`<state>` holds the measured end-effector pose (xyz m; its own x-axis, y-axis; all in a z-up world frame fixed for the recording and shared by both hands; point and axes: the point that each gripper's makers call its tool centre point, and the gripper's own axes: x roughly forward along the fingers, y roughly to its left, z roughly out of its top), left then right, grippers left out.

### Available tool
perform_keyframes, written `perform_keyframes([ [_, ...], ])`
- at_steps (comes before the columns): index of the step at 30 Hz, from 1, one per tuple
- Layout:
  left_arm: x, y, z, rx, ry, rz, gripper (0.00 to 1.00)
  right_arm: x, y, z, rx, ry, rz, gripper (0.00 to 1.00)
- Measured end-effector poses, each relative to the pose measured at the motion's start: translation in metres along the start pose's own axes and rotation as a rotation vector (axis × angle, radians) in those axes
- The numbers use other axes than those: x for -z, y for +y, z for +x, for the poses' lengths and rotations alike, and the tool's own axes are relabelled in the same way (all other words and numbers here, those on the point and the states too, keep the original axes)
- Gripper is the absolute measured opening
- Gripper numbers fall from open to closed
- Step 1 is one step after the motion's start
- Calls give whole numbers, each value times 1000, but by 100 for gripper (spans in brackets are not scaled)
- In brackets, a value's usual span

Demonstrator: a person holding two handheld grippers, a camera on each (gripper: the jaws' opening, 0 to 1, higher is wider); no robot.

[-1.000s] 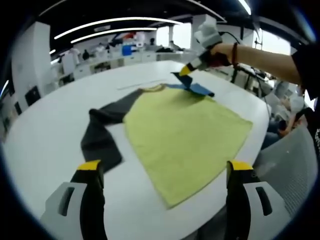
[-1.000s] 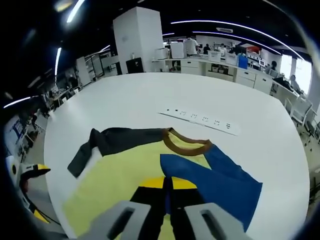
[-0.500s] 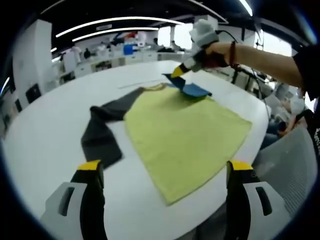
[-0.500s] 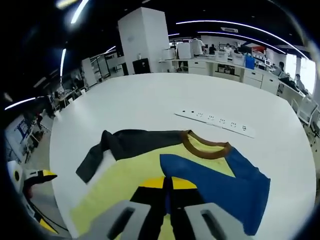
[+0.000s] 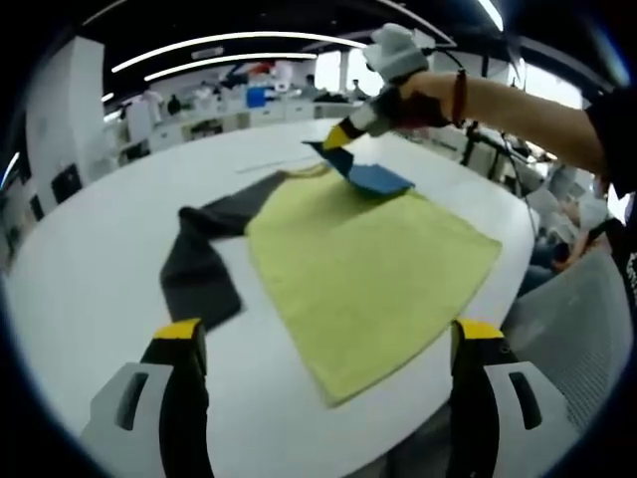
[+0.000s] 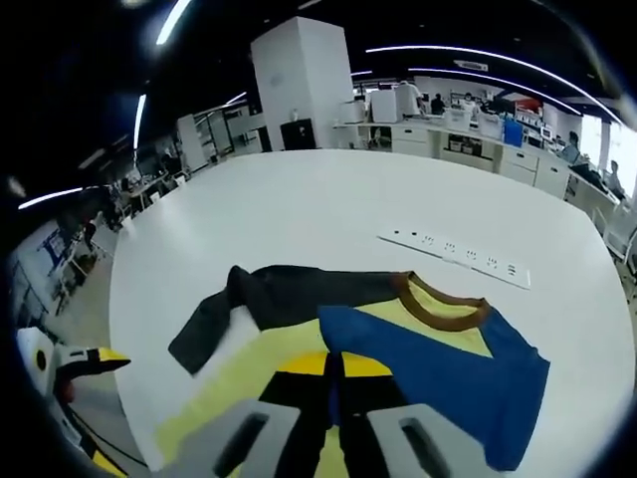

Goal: Fold the garment on the visible template until the final outline fits inside the template.

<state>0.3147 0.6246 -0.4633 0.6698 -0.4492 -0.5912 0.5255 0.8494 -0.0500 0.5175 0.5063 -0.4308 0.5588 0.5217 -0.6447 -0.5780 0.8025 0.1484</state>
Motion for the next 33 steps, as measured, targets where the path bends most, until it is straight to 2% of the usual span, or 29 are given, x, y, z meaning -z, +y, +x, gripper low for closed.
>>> perform_keyframes([
  [7, -8, 2, -2, 3, -35, -34, 98, 1, 18, 5, -27, 6, -26, 0],
  [15, -4, 4, 0, -4, -27, -39, 98, 3, 31, 10, -49, 7, -41, 0],
  [24, -2, 4, 0, -4, -19, -37, 98, 3, 39, 18, -68, 5, -40, 0],
  [33, -1, 6, -1, -12, -23, -50, 98, 17, 41, 36, -81, 36, -39, 0],
])
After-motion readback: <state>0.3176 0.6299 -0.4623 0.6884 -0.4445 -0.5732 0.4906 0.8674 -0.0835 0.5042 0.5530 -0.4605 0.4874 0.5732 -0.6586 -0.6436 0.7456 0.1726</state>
